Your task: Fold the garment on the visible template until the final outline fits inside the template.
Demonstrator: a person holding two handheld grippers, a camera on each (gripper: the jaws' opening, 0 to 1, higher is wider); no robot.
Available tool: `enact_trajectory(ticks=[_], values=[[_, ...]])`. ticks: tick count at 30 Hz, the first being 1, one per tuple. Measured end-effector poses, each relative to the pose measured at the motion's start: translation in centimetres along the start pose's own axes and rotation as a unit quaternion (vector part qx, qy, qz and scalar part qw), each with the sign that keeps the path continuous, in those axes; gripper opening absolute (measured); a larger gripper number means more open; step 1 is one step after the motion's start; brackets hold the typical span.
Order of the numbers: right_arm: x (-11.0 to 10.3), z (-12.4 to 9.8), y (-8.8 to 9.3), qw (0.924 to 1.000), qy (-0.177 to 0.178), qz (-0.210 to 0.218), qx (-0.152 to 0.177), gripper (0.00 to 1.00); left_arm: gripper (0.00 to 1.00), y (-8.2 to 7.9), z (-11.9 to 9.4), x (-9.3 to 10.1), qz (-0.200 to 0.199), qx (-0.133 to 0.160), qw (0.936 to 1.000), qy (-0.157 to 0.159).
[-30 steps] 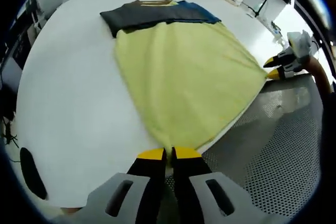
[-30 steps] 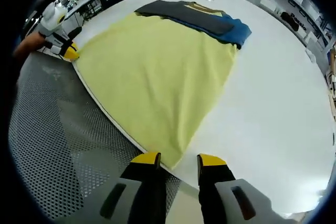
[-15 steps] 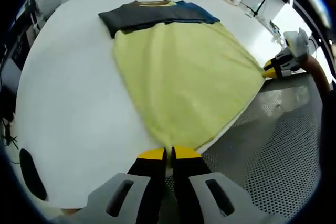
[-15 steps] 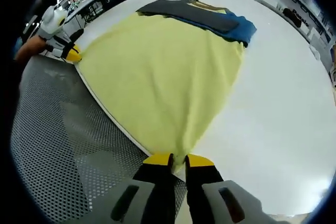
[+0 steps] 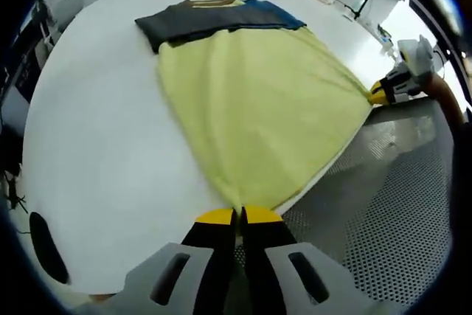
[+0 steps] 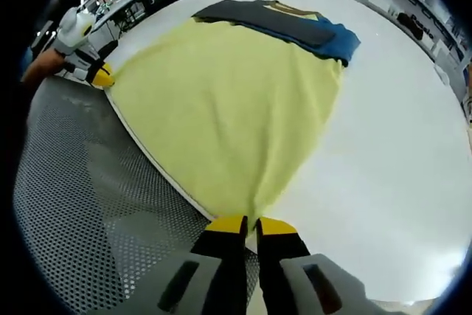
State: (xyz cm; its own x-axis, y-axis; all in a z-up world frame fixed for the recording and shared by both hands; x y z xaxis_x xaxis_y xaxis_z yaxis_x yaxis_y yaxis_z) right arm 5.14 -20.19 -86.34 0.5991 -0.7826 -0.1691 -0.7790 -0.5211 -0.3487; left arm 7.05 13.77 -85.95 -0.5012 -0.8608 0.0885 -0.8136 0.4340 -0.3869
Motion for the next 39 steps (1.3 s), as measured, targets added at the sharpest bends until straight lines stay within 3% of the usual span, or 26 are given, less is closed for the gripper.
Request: enact_trajectory(ticks=[5, 17, 24, 33, 39], values=[[0.0, -0.1, -0.1, 0.9999, -0.002, 0.009, 0.008, 0.0, 0.0, -0.2, -0.3, -0.2, -0.008, 0.005, 0.9999, -0.003], [-0.1, -0.2, 0.2, 0.9999, -0.011, 0.006, -0.008, 0.0, 0.0, 0.3, -0.3, 0.1, -0.009, -0.009, 0.9999, 0.004], [-0.2, -2.0, -1.1, 0.9978, -0.038, 0.046, 0.028, 0.0, 0.0, -0.2, -1.6, 0.4, -0.02, 0.015, 0.9997, 0.004], [0.5, -4.3, -3.1, 0.9981, -0.017, 0.029, 0.053, 0.0, 0.0, -2.8, -3.9, 0.2, -0.051, 0.073, 0.9959, 0.017], [1.9, -6.8, -5.1, 0.996, 0.004, 0.024, 0.087, 0.0, 0.0, -5.0, -5.7, -0.9, -0.064, 0.113, 0.9915, 0.014]])
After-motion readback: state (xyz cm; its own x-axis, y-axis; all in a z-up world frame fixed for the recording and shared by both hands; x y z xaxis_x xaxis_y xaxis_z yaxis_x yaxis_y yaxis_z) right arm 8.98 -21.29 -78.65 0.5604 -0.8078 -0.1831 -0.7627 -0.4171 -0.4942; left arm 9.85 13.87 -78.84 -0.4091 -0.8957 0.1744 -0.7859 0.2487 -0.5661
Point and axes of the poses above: the point that each gripper's makers call its tool centre point, and the gripper's own axes: z roughly forward along the fingers, x roughly to its right, y roughly out of its underside, the point moved 1 cm from there along -z, roughly backward along the fingers, and after that the axes turned 7 degrees about -y, right-handed, at the moved point
